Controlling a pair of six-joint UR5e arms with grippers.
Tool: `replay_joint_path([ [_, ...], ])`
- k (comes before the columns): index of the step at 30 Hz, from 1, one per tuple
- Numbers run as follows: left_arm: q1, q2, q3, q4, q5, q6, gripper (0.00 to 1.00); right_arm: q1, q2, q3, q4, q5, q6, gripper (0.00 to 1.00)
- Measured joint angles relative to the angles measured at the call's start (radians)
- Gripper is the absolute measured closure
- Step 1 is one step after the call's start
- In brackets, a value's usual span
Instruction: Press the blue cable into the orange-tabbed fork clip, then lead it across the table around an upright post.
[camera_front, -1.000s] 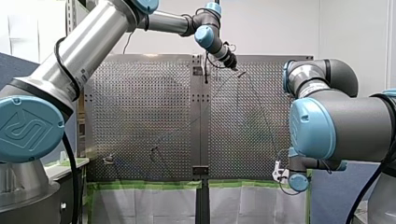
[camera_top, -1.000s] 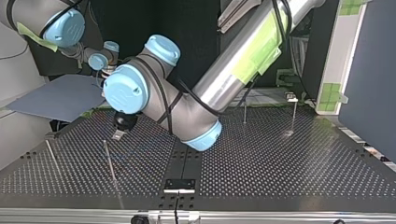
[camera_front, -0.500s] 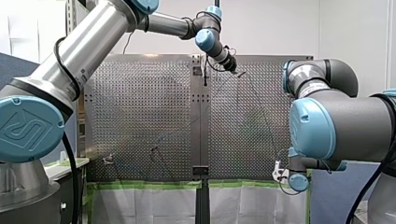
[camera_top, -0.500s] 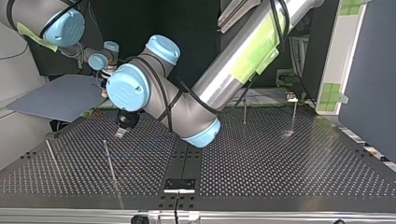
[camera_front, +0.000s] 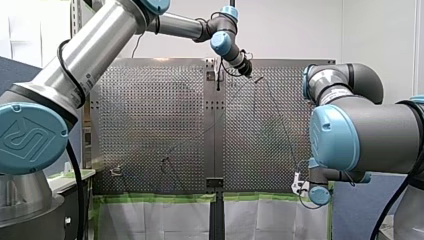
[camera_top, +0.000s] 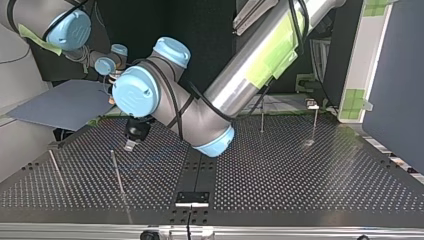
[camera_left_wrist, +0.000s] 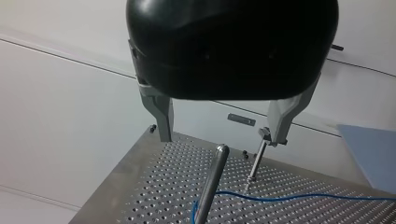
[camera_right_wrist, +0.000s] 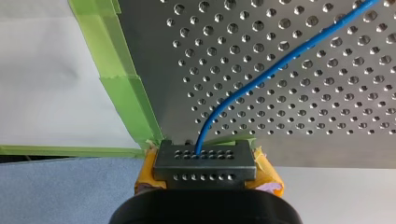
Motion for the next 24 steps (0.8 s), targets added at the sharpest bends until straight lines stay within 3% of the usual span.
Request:
replay_joint_path([
  [6,-0.008,0.012,-0.023,-0.028,-0.022,0.041,0.00,0.002,0.000,0.000,-0.001,0.000,0.001,1.00],
  [11,-0.008,0.053,-0.068,-0.004,-0.057,0.061,0.00,0.001,0.000,-0.001,0.000,0.000,0.000,1.00],
  [24,0.012,0.172,-0.187,0.112,-0.068,-0.044,0.00,0.004,0.000,-0.001,0.001,-0.002,-0.002,1.00],
])
